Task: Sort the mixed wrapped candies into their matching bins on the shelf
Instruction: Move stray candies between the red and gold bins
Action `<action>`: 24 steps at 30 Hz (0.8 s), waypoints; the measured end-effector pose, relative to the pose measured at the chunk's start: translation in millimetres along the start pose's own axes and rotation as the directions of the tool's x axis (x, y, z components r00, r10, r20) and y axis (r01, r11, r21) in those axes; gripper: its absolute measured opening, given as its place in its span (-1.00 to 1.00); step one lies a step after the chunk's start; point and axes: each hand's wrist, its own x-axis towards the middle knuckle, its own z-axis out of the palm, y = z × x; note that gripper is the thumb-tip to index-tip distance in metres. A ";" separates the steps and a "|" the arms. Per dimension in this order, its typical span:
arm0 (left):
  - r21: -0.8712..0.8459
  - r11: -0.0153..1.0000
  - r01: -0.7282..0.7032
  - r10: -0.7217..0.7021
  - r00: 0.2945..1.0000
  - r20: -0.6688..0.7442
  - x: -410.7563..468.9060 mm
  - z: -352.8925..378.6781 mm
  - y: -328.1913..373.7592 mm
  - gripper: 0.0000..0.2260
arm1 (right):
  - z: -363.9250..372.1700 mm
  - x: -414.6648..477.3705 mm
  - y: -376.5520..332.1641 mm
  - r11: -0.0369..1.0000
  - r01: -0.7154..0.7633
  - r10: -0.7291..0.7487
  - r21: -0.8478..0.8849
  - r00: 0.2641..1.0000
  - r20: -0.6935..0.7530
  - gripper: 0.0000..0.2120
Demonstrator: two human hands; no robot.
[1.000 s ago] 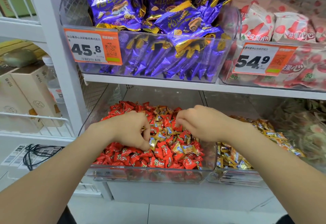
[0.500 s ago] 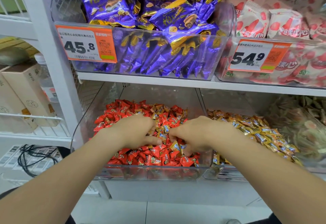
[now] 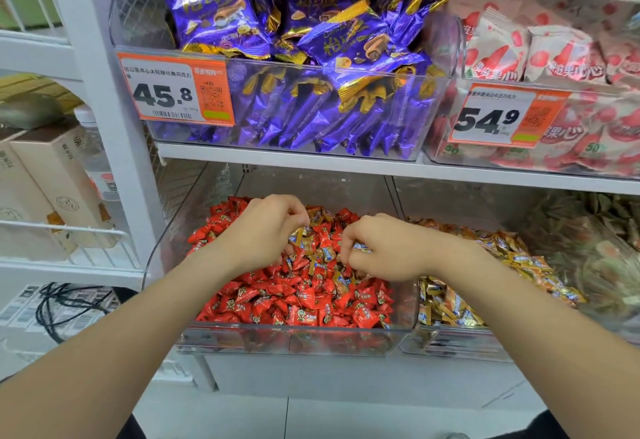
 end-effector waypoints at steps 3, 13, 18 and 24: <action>0.094 0.995 0.017 -0.016 1.000 -0.017 5.0 2.8 -5.1 -0.66 | 1.2 0.9 -1.2 0.998 0.005 -0.003 -0.060 0.999 0.036 -0.79; 0.363 0.932 -0.019 -0.029 0.991 0.128 19.4 5.1 -20.9 -0.86 | 19.4 6.4 -6.6 0.991 -0.051 0.054 -0.122 0.998 0.020 -0.72; 0.325 0.943 -0.069 -0.024 0.961 0.276 12.6 -8.0 -19.9 -0.88 | 8.8 4.6 -12.3 0.988 -0.109 0.126 0.110 0.979 -0.161 -0.73; 0.320 0.944 -0.085 -0.041 0.929 0.368 -1.7 -20.6 -25.5 -0.62 | 20.0 31.5 -15.0 0.990 -0.113 0.134 0.079 0.926 -0.352 -0.49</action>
